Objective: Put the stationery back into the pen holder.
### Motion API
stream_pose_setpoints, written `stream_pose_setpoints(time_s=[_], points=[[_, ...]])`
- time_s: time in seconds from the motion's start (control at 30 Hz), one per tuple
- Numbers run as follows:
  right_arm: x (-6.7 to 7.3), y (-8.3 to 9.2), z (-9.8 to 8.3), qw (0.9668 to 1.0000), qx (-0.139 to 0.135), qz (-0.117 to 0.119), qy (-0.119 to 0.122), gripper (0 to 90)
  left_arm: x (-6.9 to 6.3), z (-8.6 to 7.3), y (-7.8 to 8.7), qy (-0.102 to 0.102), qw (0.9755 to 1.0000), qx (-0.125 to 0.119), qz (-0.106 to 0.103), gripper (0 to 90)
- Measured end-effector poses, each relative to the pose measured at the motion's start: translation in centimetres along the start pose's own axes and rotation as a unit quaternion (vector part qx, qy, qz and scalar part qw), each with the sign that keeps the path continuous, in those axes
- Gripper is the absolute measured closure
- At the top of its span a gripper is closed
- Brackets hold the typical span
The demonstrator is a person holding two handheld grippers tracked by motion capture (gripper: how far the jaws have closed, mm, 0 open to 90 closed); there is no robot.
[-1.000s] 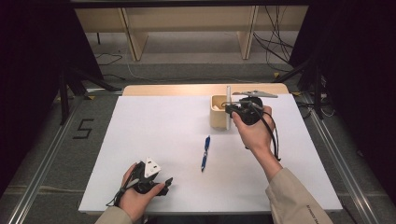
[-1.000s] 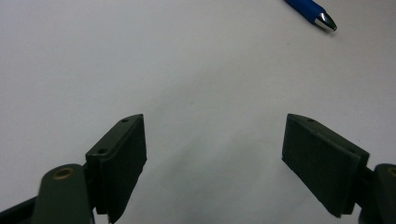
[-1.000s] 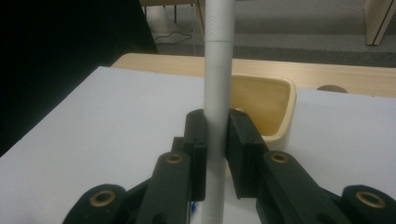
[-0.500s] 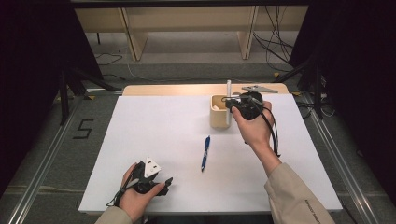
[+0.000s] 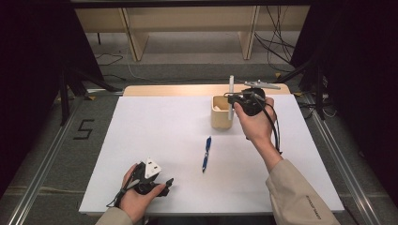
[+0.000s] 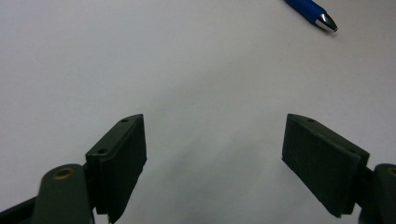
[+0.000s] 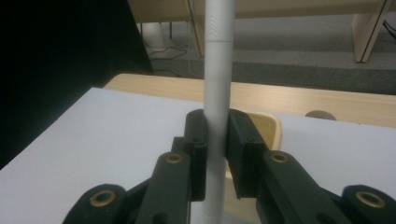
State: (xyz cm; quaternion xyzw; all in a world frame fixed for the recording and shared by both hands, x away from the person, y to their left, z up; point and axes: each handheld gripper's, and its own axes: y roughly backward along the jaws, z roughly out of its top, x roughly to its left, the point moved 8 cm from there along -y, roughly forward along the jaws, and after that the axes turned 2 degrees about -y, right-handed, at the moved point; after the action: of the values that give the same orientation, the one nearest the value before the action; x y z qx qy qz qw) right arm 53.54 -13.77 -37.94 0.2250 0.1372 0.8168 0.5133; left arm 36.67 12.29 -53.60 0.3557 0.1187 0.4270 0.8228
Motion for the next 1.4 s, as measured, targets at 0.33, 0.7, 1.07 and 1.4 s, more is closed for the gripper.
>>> stream_pose_setpoints(time_s=[0.33, 0.7, 1.07, 1.4], points=[[-0.3, -0.5, 0.7, 0.9999, -0.016, -0.002, 0.004, 79.1, 0.0, 0.0, 0.0, 0.001, 1.0000, -0.001, 0.001, 21.8], [-0.4, -1.1, 1.5, 0.9997, -0.025, 0.000, 0.005, 79.1, 0.0, 0.0, 0.0, 0.001, 1.0000, -0.001, 0.000, 21.8], [-0.3, -1.6, 2.5, 0.9991, -0.040, 0.001, 0.013, 79.1, 0.1, 0.0, 0.0, 0.000, 1.0000, -0.003, 0.001, 21.8], [-0.8, -2.3, 2.8, 0.9984, -0.051, -0.004, 0.023, 79.1, 0.1, 0.0, 0.0, 0.000, 1.0000, -0.003, 0.000, 21.9]])
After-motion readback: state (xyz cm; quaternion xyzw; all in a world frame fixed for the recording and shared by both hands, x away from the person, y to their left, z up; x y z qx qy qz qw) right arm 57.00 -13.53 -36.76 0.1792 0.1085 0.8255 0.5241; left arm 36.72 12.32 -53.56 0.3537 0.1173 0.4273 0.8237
